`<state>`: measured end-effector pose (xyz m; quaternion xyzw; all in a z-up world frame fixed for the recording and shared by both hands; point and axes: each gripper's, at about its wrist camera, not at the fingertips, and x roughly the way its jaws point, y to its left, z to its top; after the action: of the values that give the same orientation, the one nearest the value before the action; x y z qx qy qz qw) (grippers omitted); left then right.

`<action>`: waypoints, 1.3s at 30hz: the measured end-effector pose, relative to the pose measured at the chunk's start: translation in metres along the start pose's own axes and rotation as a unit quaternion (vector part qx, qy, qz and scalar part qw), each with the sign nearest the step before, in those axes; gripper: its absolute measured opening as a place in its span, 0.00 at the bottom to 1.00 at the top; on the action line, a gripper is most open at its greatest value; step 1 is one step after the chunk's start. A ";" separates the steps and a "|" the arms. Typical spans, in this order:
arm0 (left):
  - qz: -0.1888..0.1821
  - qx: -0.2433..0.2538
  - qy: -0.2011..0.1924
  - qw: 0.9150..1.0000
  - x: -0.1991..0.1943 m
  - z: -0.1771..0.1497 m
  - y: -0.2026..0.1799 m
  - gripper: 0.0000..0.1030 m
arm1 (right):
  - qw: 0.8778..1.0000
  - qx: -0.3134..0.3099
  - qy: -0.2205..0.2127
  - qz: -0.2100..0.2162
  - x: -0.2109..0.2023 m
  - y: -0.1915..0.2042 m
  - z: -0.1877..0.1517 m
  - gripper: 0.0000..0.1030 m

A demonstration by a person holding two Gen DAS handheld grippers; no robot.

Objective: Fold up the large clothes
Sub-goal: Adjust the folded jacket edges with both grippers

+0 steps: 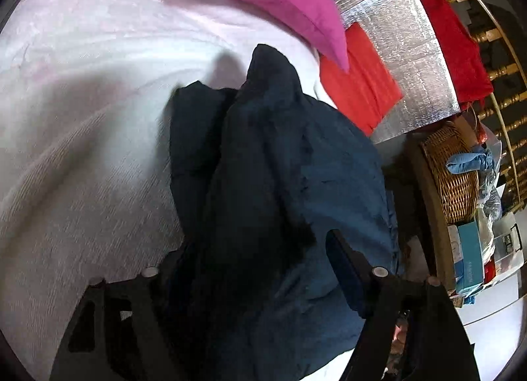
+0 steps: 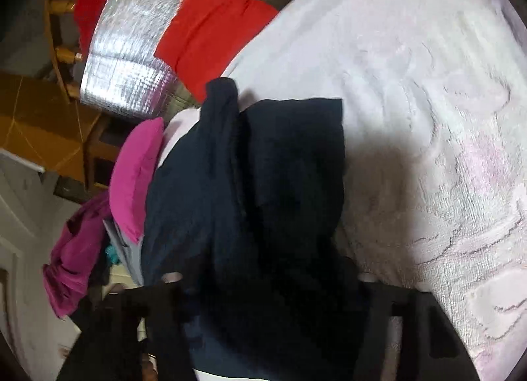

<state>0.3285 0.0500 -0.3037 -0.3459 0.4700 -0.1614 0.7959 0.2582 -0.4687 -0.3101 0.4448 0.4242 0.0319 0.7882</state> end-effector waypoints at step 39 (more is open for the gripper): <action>0.139 0.082 -0.012 0.987 0.001 0.003 -0.014 0.76 | 0.986 -0.033 -0.066 -0.146 0.016 0.035 -0.019 0.39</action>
<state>0.3326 0.0406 -0.2940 -0.2128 0.4890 -0.0832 0.8418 0.2665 -0.4285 -0.2992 0.3528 0.4304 -0.0993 0.8249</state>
